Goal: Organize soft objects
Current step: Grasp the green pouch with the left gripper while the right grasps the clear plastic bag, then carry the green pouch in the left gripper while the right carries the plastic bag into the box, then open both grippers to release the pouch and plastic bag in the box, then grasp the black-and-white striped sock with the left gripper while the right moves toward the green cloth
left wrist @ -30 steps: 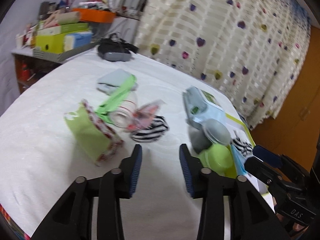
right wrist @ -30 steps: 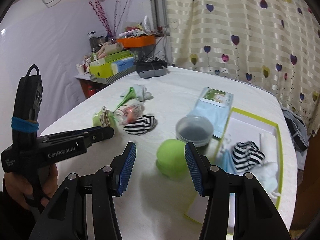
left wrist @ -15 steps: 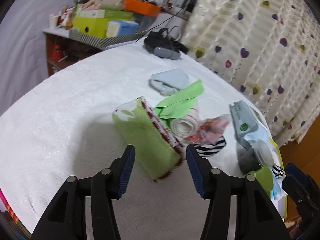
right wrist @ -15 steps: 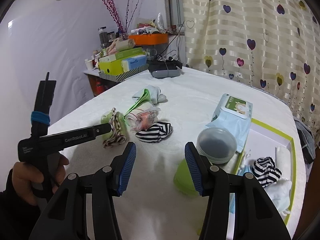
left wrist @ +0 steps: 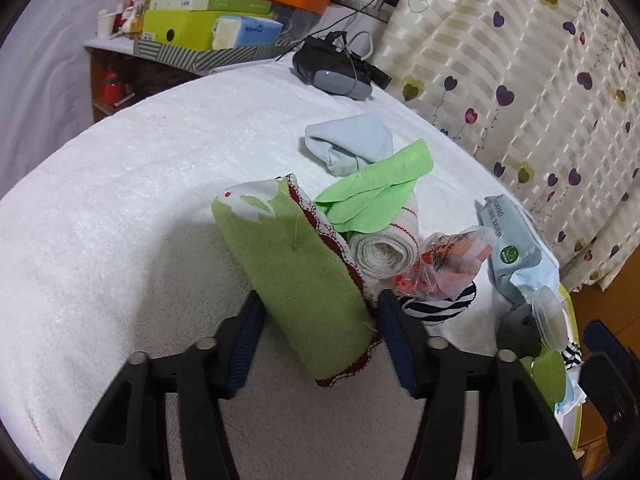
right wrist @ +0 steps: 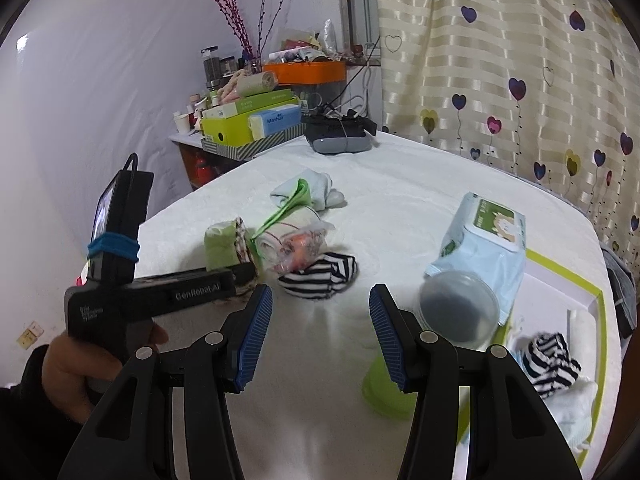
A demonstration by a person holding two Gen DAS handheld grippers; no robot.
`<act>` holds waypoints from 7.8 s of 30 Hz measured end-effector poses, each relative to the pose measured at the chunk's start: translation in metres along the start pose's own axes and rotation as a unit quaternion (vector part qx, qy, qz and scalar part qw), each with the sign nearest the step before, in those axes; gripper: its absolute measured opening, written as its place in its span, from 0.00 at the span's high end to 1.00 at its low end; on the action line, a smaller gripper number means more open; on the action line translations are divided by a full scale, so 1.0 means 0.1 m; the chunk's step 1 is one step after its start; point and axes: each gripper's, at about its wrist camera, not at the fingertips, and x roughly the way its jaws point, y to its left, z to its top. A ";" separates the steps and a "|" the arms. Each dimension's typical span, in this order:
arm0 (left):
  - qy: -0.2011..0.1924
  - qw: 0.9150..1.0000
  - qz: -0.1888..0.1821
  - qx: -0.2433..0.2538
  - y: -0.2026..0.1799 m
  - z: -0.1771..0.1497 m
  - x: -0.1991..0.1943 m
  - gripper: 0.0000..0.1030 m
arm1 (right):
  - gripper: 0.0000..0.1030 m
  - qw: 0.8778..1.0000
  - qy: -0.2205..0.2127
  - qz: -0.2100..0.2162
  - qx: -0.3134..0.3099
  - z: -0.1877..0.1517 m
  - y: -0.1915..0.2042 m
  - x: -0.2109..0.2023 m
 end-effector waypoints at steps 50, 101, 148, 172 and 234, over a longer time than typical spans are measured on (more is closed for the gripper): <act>-0.071 0.988 -0.110 0.086 -0.62 0.06 -0.65 0.78 | 0.72 0.996 -0.052 -0.003 0.070 0.35 -0.28 0.02; -0.023 0.953 -0.209 0.220 -2.12 -0.45 -0.69 0.78 | 0.72 0.975 -0.114 -0.096 0.162 -0.24 -1.37 -1.14; 0.072 0.939 -0.182 0.283 -3.10 -0.44 0.48 0.64 | 0.57 0.969 0.001 -0.142 0.202 -0.48 -2.47 -0.42; 0.010 0.940 -0.216 0.264 -2.52 -0.50 -0.41 0.63 | 0.56 0.972 -0.055 -0.154 0.166 -0.41 -1.75 -1.06; -0.019 0.981 -0.105 0.160 -0.78 -0.16 -0.42 0.57 | 0.44 0.997 -0.044 -0.046 0.039 -0.22 -0.36 -0.56</act>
